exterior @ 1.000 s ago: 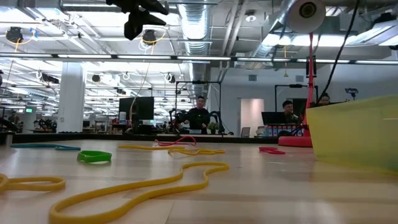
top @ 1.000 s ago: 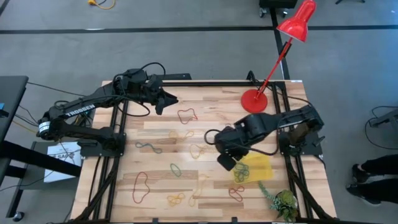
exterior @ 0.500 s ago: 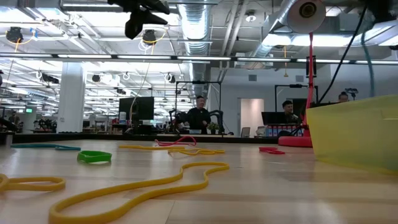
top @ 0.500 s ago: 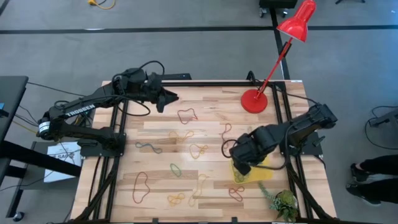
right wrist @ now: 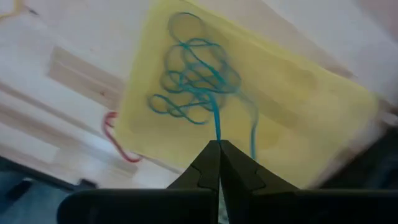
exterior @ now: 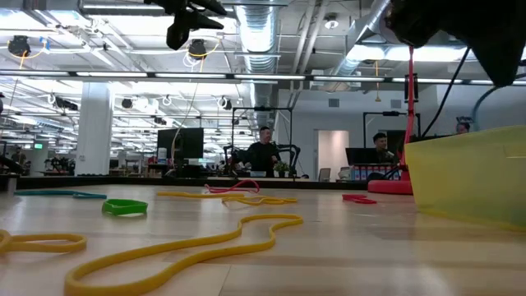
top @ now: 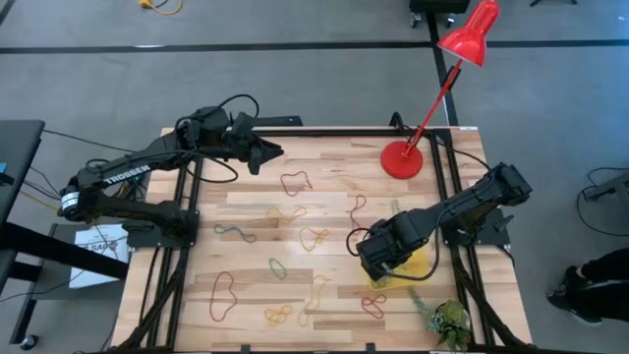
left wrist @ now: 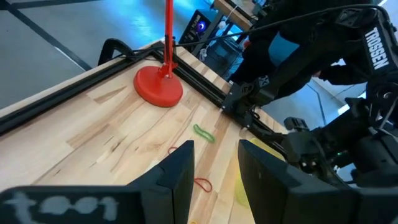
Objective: Pick and place items into bin
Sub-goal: Put the blue rubber band into the yellow bin
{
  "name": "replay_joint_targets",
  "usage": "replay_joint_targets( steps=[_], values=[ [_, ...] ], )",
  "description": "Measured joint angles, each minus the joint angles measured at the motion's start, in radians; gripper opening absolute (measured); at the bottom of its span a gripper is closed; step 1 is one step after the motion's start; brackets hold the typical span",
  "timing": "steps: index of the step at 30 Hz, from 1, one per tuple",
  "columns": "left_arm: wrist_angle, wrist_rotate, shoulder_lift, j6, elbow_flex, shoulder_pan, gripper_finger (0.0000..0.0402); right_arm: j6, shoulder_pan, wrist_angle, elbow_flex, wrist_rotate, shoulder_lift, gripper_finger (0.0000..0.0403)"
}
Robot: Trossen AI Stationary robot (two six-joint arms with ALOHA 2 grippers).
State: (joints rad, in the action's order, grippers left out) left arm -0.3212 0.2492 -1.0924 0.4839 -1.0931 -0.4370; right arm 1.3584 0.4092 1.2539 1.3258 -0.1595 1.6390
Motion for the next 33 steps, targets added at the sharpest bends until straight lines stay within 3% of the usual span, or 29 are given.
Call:
replay_joint_targets(
  steps=[7, 17, 33],
  values=[
    [-0.001, -0.005, 0.000, 0.000, 0.000, 0.000, 0.0114, 0.041, -0.007, -0.200, -0.069, 0.033, 0.007, 0.0000],
    [-0.002, -0.013, 0.000, 0.000, 0.000, 0.000, 0.0114, 0.138, -0.019, -0.249, -0.145, 0.029, 0.019, 0.0005],
    [-0.003, -0.029, 0.000, -0.011, 0.000, 0.000, 0.0114, 0.110, -0.086, -0.336, -0.188, 0.016, 0.011, 0.0096]
  ],
)
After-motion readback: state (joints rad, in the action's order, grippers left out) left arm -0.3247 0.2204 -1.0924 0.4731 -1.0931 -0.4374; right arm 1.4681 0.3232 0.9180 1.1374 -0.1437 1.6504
